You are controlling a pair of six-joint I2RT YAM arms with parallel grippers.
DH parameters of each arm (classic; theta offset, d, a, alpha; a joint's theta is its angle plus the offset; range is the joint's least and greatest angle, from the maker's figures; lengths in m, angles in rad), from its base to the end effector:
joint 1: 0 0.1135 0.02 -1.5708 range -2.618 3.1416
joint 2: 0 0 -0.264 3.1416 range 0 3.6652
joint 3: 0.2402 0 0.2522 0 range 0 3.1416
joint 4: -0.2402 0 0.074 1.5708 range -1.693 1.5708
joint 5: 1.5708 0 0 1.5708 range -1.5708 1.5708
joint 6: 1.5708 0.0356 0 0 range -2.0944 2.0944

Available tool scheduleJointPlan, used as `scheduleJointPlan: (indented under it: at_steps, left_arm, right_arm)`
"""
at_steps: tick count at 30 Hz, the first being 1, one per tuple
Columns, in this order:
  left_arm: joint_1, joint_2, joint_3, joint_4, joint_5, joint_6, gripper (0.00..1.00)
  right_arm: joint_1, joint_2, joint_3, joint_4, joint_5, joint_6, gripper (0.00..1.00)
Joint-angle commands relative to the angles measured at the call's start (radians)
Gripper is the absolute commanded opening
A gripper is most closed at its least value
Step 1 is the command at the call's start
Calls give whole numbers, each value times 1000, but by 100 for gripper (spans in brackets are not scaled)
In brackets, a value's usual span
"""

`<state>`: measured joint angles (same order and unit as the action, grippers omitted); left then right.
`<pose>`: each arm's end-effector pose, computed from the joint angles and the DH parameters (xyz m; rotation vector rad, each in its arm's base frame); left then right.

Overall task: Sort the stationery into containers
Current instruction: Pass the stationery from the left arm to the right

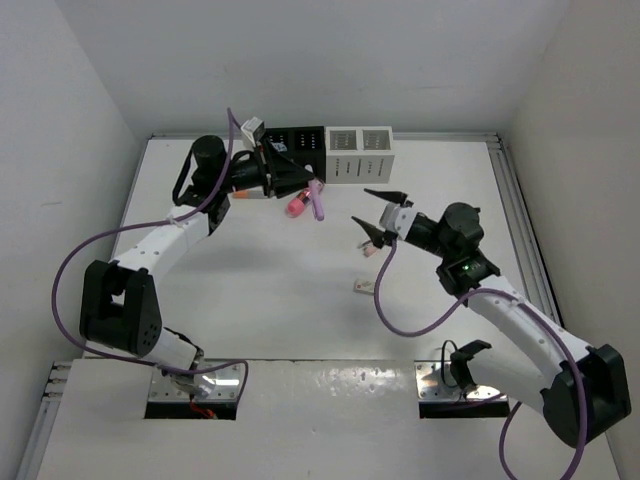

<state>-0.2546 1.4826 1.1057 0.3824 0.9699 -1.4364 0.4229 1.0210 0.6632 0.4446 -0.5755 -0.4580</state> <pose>0.3223 -0.1142 0.3426 -0.2076 1.9950 -1.9531 0.2072 0.1145 0.3180 -1.0329 1.1027 0.3979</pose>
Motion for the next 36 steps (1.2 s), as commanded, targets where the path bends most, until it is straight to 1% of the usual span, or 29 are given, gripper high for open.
scheduleJointPlan:
  at_steps: [1, 6, 7, 9, 10, 13, 24, 28, 32, 35, 36]
  left_arm:
    - [-17, -39, -4, 29, 29, -33, 0]
    - [-38, -30, -23, 29, 36, -25, 0]
    - [-43, -28, -29, 23, 36, -21, 0]
    - [-48, -24, -35, 13, 35, -13, 0]
    - [-51, -21, -38, 6, 38, -10, 0]
    - [-60, -12, -41, 1, 49, -4, 0]
    - [-106, 13, -40, 1, 44, 10, 0]
    - [-112, 25, -32, 12, 44, 5, 0]
    - [-118, 28, -35, 19, 39, 1, 0]
    - [-109, 30, -41, 21, 38, 1, 0]
    - [-104, 31, -44, 21, 38, 2, 0]
  right_arm:
    - [48, 5, -80, 258, -133, -166, 59]
    - [85, 36, -100, 308, -182, -254, 59]
    - [102, 53, -114, 340, -182, -304, 59]
    - [120, 71, -125, 382, -178, -335, 59]
    - [137, 79, -126, 393, -167, -372, 57]
    - [160, 99, -128, 414, -147, -412, 57]
    - [186, 131, -119, 434, -225, -530, 57]
    - [203, 129, -111, 393, -254, -577, 56]
    - [220, 128, -126, 396, -287, -604, 50]
    - [229, 125, -134, 396, -290, -616, 43]
    - [231, 126, -134, 385, -291, -625, 38]
